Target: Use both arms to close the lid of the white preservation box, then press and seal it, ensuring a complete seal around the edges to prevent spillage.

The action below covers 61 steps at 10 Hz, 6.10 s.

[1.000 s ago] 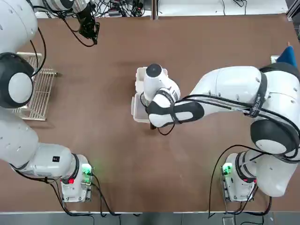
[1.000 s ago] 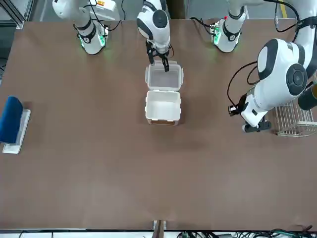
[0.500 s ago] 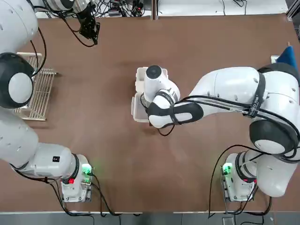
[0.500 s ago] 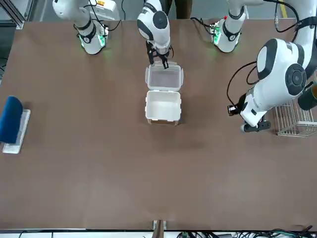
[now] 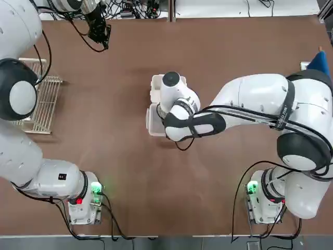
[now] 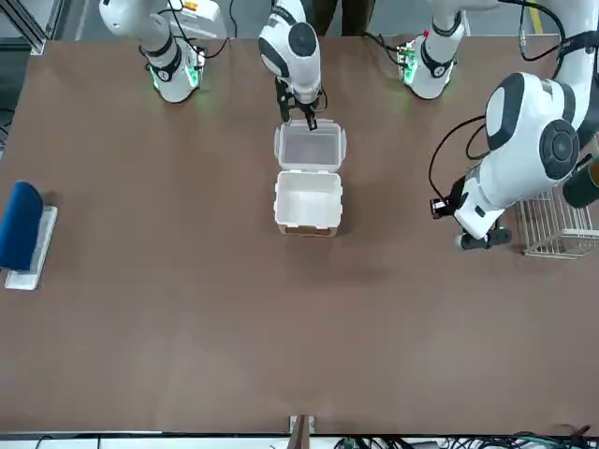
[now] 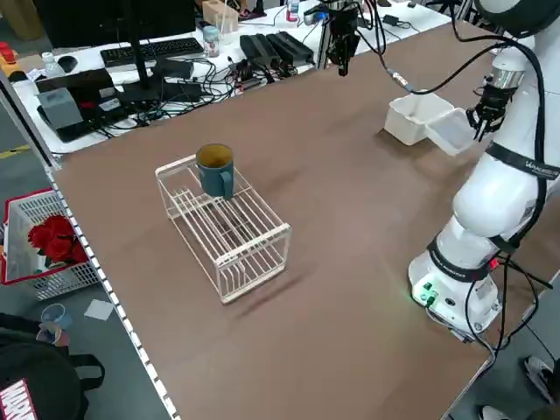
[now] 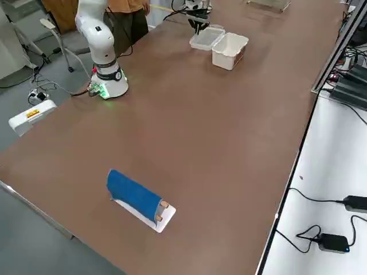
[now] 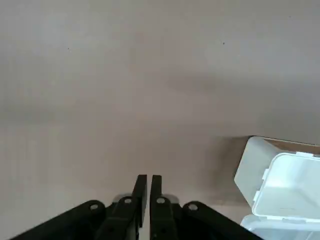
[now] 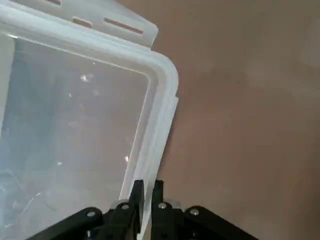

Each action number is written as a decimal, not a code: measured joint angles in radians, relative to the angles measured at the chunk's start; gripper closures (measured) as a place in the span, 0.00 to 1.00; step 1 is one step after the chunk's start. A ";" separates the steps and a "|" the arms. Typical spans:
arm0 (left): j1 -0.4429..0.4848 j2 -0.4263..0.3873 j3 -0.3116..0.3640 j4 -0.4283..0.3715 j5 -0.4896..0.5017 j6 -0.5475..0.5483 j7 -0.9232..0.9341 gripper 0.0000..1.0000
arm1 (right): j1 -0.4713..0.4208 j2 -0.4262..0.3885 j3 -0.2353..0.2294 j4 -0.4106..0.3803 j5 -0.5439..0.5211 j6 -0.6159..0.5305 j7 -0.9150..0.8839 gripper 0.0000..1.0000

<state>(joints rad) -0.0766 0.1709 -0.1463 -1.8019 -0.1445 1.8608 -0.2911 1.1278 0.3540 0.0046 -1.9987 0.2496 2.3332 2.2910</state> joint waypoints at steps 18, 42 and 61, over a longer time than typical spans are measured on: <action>0.033 -0.011 0.008 0.024 0.000 -0.002 0.005 0.89 | -0.051 -0.125 -0.155 0.174 0.213 -0.286 -0.080 0.91; -0.117 0.092 -0.029 0.039 -0.017 0.121 -0.273 0.99 | -0.051 0.231 -0.331 0.416 0.241 -0.096 -0.236 0.98; -0.238 0.160 -0.130 -0.314 -0.226 0.635 -0.455 0.99 | -0.049 0.253 -0.285 0.420 0.280 0.033 -0.236 0.98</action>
<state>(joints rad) -0.3143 0.3312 -0.2763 -2.1155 -0.3700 2.4960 -0.7466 1.0791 0.6069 -0.2807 -1.5784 0.5300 2.3667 2.0551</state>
